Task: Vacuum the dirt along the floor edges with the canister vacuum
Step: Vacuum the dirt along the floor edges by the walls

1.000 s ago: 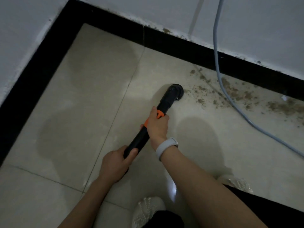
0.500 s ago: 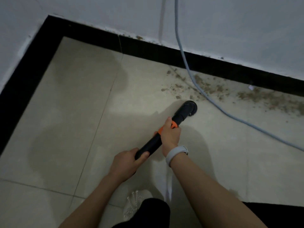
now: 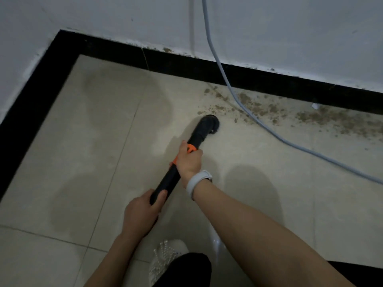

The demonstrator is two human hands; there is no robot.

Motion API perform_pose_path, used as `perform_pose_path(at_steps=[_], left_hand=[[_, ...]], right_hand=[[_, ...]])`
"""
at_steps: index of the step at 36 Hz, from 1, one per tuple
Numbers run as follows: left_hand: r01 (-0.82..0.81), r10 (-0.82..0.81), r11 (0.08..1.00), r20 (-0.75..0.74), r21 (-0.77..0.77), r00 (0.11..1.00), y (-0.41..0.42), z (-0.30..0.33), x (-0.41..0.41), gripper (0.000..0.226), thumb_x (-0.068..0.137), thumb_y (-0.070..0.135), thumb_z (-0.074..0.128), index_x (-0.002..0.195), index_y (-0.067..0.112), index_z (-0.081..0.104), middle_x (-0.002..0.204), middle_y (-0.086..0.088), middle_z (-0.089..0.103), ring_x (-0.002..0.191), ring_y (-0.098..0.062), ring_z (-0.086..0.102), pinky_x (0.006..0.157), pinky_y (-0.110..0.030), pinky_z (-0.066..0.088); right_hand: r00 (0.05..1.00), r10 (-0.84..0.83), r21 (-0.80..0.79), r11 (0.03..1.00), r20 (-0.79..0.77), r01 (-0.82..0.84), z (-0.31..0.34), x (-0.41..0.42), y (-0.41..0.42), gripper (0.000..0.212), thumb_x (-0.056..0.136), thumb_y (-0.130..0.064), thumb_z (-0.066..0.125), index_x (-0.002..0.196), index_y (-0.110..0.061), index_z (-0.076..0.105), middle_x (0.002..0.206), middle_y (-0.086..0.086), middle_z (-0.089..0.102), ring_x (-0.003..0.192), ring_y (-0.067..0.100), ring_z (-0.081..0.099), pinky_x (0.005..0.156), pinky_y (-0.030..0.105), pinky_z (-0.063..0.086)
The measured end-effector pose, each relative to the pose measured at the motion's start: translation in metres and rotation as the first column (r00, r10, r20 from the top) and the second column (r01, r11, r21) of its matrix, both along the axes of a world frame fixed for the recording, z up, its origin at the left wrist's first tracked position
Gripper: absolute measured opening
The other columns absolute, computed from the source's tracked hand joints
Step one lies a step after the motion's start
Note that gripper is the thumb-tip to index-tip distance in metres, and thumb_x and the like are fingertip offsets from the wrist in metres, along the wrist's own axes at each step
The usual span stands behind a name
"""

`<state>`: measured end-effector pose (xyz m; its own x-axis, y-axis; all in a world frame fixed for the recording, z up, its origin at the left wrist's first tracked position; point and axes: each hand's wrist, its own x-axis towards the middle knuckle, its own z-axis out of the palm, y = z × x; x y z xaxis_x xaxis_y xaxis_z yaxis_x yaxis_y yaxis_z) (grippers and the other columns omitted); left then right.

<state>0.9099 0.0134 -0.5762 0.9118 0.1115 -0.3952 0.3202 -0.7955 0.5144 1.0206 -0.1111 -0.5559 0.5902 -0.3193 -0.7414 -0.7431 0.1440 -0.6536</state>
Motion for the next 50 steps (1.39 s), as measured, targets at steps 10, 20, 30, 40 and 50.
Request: perform_pose_path(at_steps=[10, 20, 30, 40, 50], left_hand=[[-0.191, 0.192, 0.98, 0.024, -0.054, 0.981, 0.025, 0.002, -0.008, 0.043, 0.081, 0.058, 0.032, 0.063, 0.025, 0.053, 0.054, 0.008, 0.061, 0.055, -0.013, 0.059, 0.052, -0.029, 0.04], [-0.113, 0.112, 0.988, -0.017, -0.104, 0.994, -0.007, -0.002, 0.021, 0.054, 0.085, 0.064, 0.037, 0.068, 0.017, 0.059, 0.06, 0.003, 0.065, 0.06, -0.017, 0.061, 0.061, -0.033, 0.047], [-0.014, 0.014, 0.994, 0.0, -0.105, 1.0, -0.032, -0.004, 0.027, 0.06, 0.082, 0.066, 0.033, 0.07, 0.014, 0.06, 0.06, 0.002, 0.065, 0.06, -0.017, 0.061, 0.057, -0.028, 0.043], [0.102, -0.103, 0.992, -0.006, -0.08, 0.995, -0.062, -0.006, 0.037, 0.062, 0.077, 0.069, 0.026, 0.072, 0.018, 0.06, 0.063, 0.001, 0.066, 0.065, -0.021, 0.063, 0.063, -0.034, 0.047], [0.238, -0.238, 0.971, -0.017, -0.017, 0.971, -0.086, -0.008, 0.037, 0.081, 0.065, 0.08, 0.009, 0.075, 0.018, 0.059, 0.068, -0.001, 0.066, 0.063, -0.02, 0.061, 0.063, -0.035, 0.05]], right_hand=[[0.983, 0.18, 0.035, 0.983, 0.036, -0.181, 0.0, 0.01, 0.06, 0.036, 0.097, -0.043, 0.049, 0.105, -0.012, 0.031, 0.084, 0.011, 0.057, 0.082, 0.042, 0.066, 0.077, 0.055, 0.055], [0.995, 0.098, -0.025, 0.995, -0.002, -0.098, 0.001, 0.032, 0.019, 0.048, 0.096, -0.048, 0.048, 0.118, -0.007, 0.037, 0.094, 0.015, 0.061, 0.077, 0.037, 0.067, 0.077, 0.052, 0.057], [1.0, 0.016, -0.009, 1.0, -0.012, -0.016, -0.003, 0.029, -0.02, 0.042, 0.098, -0.043, 0.047, 0.119, -0.007, 0.038, 0.075, 0.005, 0.05, 0.056, 0.028, 0.058, 0.073, 0.05, 0.058], [0.995, -0.09, -0.061, 0.994, -0.033, 0.088, -0.005, 0.03, -0.061, 0.049, 0.096, -0.046, 0.048, 0.123, -0.006, 0.04, 0.078, 0.007, 0.051, 0.064, 0.034, 0.064, 0.074, 0.051, 0.058], [0.976, -0.215, -0.052, 0.975, -0.02, 0.214, -0.01, 0.014, -0.096, 0.041, 0.097, -0.044, 0.05, 0.115, -0.009, 0.041, 0.078, 0.009, 0.054, 0.052, 0.028, 0.058, 0.068, 0.049, 0.06]])
